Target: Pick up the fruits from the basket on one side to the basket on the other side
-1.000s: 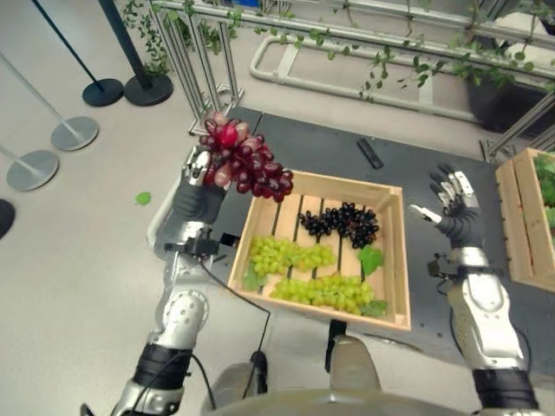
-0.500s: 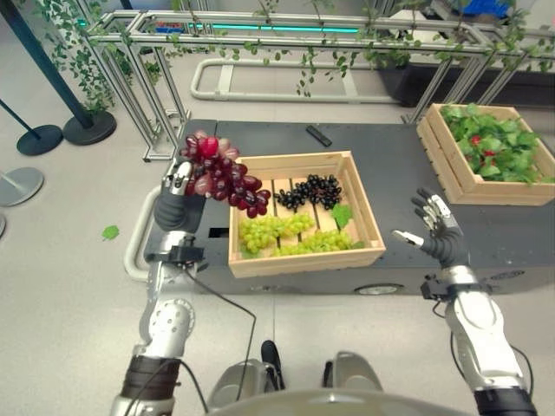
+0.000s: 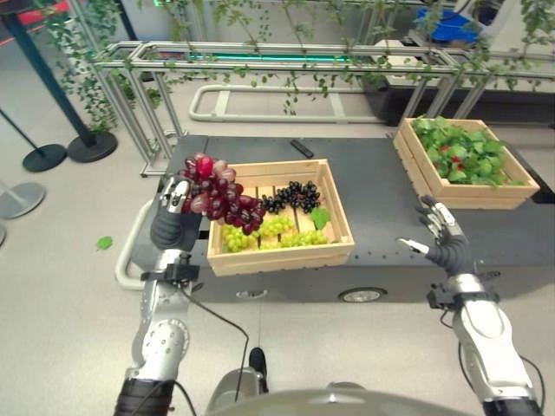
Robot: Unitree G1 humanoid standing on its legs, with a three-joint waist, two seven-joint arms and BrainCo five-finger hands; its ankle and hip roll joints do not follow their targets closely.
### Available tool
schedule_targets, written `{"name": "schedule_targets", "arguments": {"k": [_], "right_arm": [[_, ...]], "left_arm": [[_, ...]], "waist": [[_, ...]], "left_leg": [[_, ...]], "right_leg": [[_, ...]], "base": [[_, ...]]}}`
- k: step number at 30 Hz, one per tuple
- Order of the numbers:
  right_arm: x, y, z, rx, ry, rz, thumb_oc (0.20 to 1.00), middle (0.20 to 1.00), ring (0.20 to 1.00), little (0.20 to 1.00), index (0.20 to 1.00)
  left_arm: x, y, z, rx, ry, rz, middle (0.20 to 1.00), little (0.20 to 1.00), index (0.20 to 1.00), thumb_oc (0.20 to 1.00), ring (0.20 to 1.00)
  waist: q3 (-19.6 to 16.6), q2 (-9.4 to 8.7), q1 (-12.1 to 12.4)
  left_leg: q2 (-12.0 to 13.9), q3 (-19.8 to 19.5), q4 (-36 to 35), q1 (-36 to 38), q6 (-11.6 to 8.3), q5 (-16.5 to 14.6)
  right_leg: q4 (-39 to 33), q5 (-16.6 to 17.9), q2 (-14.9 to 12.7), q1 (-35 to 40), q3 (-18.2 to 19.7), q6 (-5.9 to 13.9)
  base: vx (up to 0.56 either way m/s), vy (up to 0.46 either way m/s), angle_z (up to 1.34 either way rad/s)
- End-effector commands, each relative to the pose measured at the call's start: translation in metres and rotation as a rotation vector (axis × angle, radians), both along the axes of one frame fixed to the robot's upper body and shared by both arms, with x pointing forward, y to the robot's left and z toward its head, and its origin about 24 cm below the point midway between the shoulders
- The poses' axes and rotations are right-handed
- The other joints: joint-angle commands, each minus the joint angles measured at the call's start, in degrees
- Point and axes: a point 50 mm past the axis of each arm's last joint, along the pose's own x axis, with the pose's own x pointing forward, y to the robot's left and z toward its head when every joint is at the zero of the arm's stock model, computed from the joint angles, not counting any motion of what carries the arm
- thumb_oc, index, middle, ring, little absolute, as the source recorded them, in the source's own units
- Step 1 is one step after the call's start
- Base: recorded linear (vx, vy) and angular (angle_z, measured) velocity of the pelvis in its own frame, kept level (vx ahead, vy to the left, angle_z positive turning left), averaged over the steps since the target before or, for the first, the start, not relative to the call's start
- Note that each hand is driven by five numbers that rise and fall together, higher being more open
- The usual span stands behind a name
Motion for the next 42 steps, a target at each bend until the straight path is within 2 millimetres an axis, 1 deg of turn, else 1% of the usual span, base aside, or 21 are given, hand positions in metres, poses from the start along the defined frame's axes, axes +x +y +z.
{"name": "schedule_targets", "arguments": {"k": [1,3,4,5,7,10,12,14,15,17,19,23,25,27,28,30,31,34,37,39,42], "right_arm": [[0.008,-0.007,0.035,-0.042,-0.175,0.009,1.0,1.0,1.0,1.0,1.0],[0.006,-0.007,0.036,-0.051,-0.172,0.018,1.0,1.0,1.0,1.0,1.0],[0.005,-0.005,0.04,-0.09,-0.184,0.02,1.0,1.0,1.0,1.0,1.0],[0.006,-0.005,0.04,-0.092,-0.185,0.014,1.0,1.0,1.0,1.0,1.0],[0.008,0.001,0.036,-0.086,-0.169,0.028,1.0,1.0,1.0,1.0,1.0],[0.008,0.004,0.031,-0.059,-0.154,0.025,1.0,1.0,1.0,1.0,1.0],[0.009,0.006,0.031,-0.053,-0.154,0.034,1.0,1.0,1.0,1.0,1.0],[0.008,0.007,0.029,-0.03,-0.152,0.033,1.0,1.0,1.0,1.0,1.0],[0.008,0.007,0.029,-0.029,-0.151,0.033,1.0,1.0,1.0,1.0,1.0],[0.004,0.003,0.026,-0.002,-0.15,-0.001,1.0,1.0,1.0,1.0,1.0],[0.004,0.002,0.024,0.025,-0.153,-0.02,1.0,1.0,1.0,1.0,1.0],[0.01,0.01,0.019,0.09,-0.142,0.001,1.0,1.0,1.0,1.0,1.0],[0.019,0.025,0.021,0.131,-0.166,0.044,1.0,1.0,1.0,1.0,1.0],[0.022,0.031,0.023,0.145,-0.177,0.064,1.0,1.0,1.0,1.0,1.0],[0.026,0.043,0.027,0.15,-0.196,0.113,1.0,1.0,1.0,1.0,1.0],[0.026,0.05,0.036,0.144,-0.236,0.15,1.0,1.0,1.0,1.0,1.0],[0.025,0.051,0.042,0.129,-0.258,0.17,1.0,1.0,1.0,1.0,1.0],[0.018,0.054,0.053,0.145,-0.313,0.209,1.0,1.0,1.0,1.0,1.0],[0.016,0.056,0.064,0.214,-0.382,0.221,1.0,1.0,1.0,1.0,1.0],[0.015,0.058,0.074,0.214,-0.431,0.241,1.0,1.0,1.0,1.0,1.0],[0.012,0.063,0.085,0.247,-0.491,0.284,1.0,1.0,1.0,1.0,1.0]], "left_arm": [[0.001,-0.006,0.035,0.048,-0.192,-0.018,0.2,0.2,0.2,0.2,0.2],[0.001,-0.007,0.033,0.048,-0.18,-0.022,0.2,0.2,0.2,0.2,0.2],[0.002,-0.008,0.032,0.037,-0.172,-0.018,0.2,0.2,0.2,0.2,0.2],[0.004,-0.009,0.034,0.031,-0.175,-0.016,0.2,0.2,0.2,0.2,0.2],[0.003,-0.009,0.036,0.037,-0.185,-0.024,0.2,0.2,0.2,0.2,0.2],[0.003,-0.007,0.037,0.036,-0.185,-0.025,0.2,0.2,0.2,0.2,0.2],[0.003,-0.005,0.037,0.034,-0.186,-0.016,0.2,0.2,0.2,0.2,0.2],[0.004,-0.003,0.039,0.054,-0.189,-0.015,0.2,0.2,0.2,0.2,0.2],[0.004,-0.003,0.039,0.055,-0.188,-0.016,0.2,0.2,0.2,0.2,0.2],[0.009,-0.008,0.043,0.066,-0.197,-0.042,0.2,0.2,0.2,0.2,0.2],[0.01,-0.014,0.048,0.082,-0.214,-0.076,0.2,0.2,0.2,0.2,0.2],[0.007,-0.014,0.053,0.103,-0.23,-0.088,0.2,0.2,0.2,0.2,0.2],[0.008,-0.012,0.058,0.109,-0.25,-0.083,0.2,0.2,0.2,0.2,0.2],[0.008,-0.011,0.06,0.118,-0.254,-0.076,0.2,0.2,0.2,0.2,0.2],[0.007,-0.01,0.065,0.141,-0.271,-0.064,0.2,0.2,0.2,0.2,0.2],[0.012,-0.016,0.065,0.127,-0.269,-0.079,0.2,0.2,0.2,0.2,0.2],[0.015,-0.022,0.065,0.124,-0.277,-0.097,0.2,0.2,0.2,0.2,0.2],[0.014,-0.033,0.069,0.162,-0.315,-0.155,0.2,0.2,0.2,0.2,0.2],[0.02,-0.046,0.07,0.174,-0.322,-0.212,0.2,0.2,0.2,0.2,0.2],[0.021,-0.053,0.067,0.178,-0.313,-0.243,0.2,0.2,0.2,0.2,0.2],[0.016,-0.052,0.065,0.192,-0.321,-0.253,0.2,0.2,0.2,0.2,0.2]], "waist": [[2.0,1.41,0.4],[2.9,1.96,0.0],[3.8,2.03,-1.0],[4.2,1.76,-1.4],[4.4,1.38,-1.3],[3.1,0.58,-1.5],[2.4,0.28,-1.1],[0.6,-0.15,-1.4],[0.5,-0.19,-1.6],[-0.7,-0.4,-2.7],[-0.8,-0.36,-2.6],[-1.1,-1.2,-0.9],[-1.2,-2.03,0.9],[-1.1,-2.11,1.4],[-0.7,-1.77,1.9],[0.2,-2.28,-1.1],[0.4,-2.08,-2.3],[0.1,-1.91,-2.8],[-1.2,-2.11,-4.6],[-1.5,-2.38,-4.2],[-2.6,-2.74,-2.7]], "left_leg": [[6.6,-2.3,1.9,-2.4,-6.84,1.2],[7.1,-0.9,0.9,-2.6,-7.24,2.0],[9.8,7.5,1.4,-3.6,-7.48,1.6],[11.7,11.4,4.5,-3.9,-7.71,0.7],[12.8,12.6,13.7,-2.4,-8.47,-4.0],[13.7,16.5,17.9,0.6,-8.02,-9.0],[14.6,17.6,19.0,2.5,-7.95,-10.0],[14.1,17.9,17.6,7.2,-7.22,-15.0],[14.0,17.7,17.5,7.2,-7.14,-15.1],[14.9,20.4,15.9,8.9,-6.82,-16.7],[14.1,20.9,13.1,7.9,-5.8,-15.5],[9.9,18.2,12.4,6.6,-3.27,-17.8],[6.5,16.2,13.3,5.3,-1.25,-19.4],[5.4,15.5,13.2,5.3,-0.59,-19.8],[2.9,13.1,12.4,6.0,0.98,-21.0],[0.6,9.2,11.0,6.3,1.71,-19.8],[-0.5,6.5,10.0,6.5,1.52,-19.0],[-2.5,-0.7,7.1,6.1,1.38,-17.5],[-4.7,-8.9,5.7,5.2,0.92,-15.2],[-5.9,-13.9,5.9,4.6,0.73,-14.3],[-6.5,-19.3,5.0,4.1,-0.24,-12.5]], "right_leg": [[-12.5,2.5,-0.2,6.8,-0.8,4.87],[-12.7,2.5,-0.7,6.8,-3.0,4.83],[-13.5,2.5,-2.4,6.5,-7.6,5.23],[-13.7,2.9,-3.6,6.0,-9.9,5.35],[-14.4,3.5,-5.1,6.3,-13.7,5.18],[-14.5,4.2,-7.2,5.6,-19.2,4.96],[-13.9,4.5,-8.0,5.3,-21.3,4.78],[-11.6,4.9,-9.8,4.5,-26.2,5.08],[-11.4,4.9,-10.0,4.6,-26.4,5.22],[-9.6,5.4,-11.9,3.9,-31.1,5.45],[-9.2,7.5,-13.5,3.5,-33.8,6.78],[-8.5,10.5,-17.0,3.6,-35.5,8.86],[-5.7,11.8,-20.9,4.0,-36.4,10.5],[-4.0,11.6,-22.2,3.8,-36.7,10.78],[2.7,10.6,-24.1,1.7,-33.1,11.28],[4.8,9.1,-18.5,-5.0,-16.1,11.29],[4.6,7.6,-13.8,-8.1,-7.8,11.43],[1.2,5.9,-10.1,-7.9,-1.3,10.69],[-1.0,6.0,-4.8,-8.8,12.4,11.17],[-0.8,4.5,-3.1,-7.5,16.1,10.3],[-2.1,2.7,-2.2,-5.2,15.6,8.91]], "base": [[-0.06,-0.055,0.58],[-0.15,-0.024,0.75],[-0.29,-0.042,0.82],[-0.27,-0.083,0.99],[-0.21,-0.052,1.24],[-0.19,0.045,1.11],[-0.06,0.071,0.98],[-0.09,0.163,1.19],[-0.12,0.255,1.76],[-0.1,0.208,2.02],[-0.11,0.286,2.35],[0.0,0.386,1.54],[0.09,0.47,0.32],[0.08,0.343,0.53],[0.11,0.341,0.62],[0.05,0.307,1.08],[0.03,0.158,1.12],[0.04,0.009,1.06],[0.04,-0.113,1.81],[-0.02,-0.148,2.29],[-0.05,-0.204,1.63]]}}
